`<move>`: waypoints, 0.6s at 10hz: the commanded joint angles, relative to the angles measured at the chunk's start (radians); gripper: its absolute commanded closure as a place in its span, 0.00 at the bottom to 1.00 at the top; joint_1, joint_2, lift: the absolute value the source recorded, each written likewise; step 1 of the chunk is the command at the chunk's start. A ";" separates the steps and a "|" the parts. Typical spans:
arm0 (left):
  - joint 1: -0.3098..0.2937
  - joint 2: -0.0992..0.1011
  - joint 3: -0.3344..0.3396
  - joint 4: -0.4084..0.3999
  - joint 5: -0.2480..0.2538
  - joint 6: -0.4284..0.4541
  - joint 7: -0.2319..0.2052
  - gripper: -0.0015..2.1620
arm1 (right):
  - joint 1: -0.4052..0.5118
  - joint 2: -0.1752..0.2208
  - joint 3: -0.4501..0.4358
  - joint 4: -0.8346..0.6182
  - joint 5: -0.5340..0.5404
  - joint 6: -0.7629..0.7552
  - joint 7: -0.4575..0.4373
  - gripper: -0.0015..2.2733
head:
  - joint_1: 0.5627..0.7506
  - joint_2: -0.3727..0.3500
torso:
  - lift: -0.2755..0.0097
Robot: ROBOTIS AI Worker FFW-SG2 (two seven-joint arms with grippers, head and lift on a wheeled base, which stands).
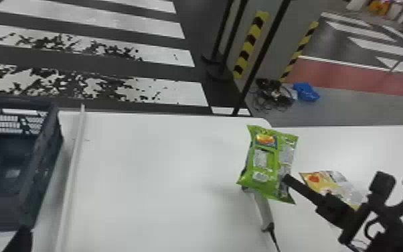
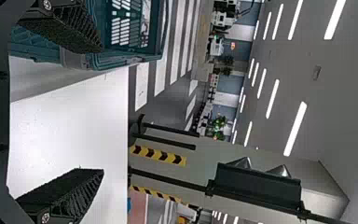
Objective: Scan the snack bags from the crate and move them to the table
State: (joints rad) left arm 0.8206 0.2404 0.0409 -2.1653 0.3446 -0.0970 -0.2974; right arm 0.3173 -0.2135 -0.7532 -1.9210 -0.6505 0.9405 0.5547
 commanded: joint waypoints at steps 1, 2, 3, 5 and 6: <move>0.005 0.002 0.005 -0.001 0.002 -0.002 0.000 0.04 | -0.077 -0.023 -0.014 0.088 0.046 -0.033 -0.033 0.99 | 0.70 0.03 | 0.63; 0.006 0.007 0.007 -0.001 0.002 -0.002 0.000 0.04 | -0.110 -0.033 -0.014 0.128 0.077 -0.097 -0.087 0.99 | 0.70 0.03 | 0.63; 0.009 0.010 0.007 -0.001 0.002 0.001 0.000 0.04 | -0.147 -0.060 0.000 0.180 0.112 -0.174 -0.159 0.99 | 0.70 0.03 | 0.63; 0.017 0.013 0.016 -0.001 0.002 0.001 -0.002 0.04 | -0.227 -0.101 0.037 0.281 0.186 -0.285 -0.259 0.99 | 0.70 0.03 | 0.63; 0.023 0.013 0.030 -0.008 0.005 0.001 -0.005 0.04 | -0.250 -0.112 0.055 0.324 0.207 -0.343 -0.312 0.99 | 0.70 0.03 | 0.63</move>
State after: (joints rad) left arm 0.8405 0.2531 0.0640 -2.1701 0.3478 -0.0958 -0.3021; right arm 0.0831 -0.3173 -0.7075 -1.6215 -0.4578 0.6307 0.2443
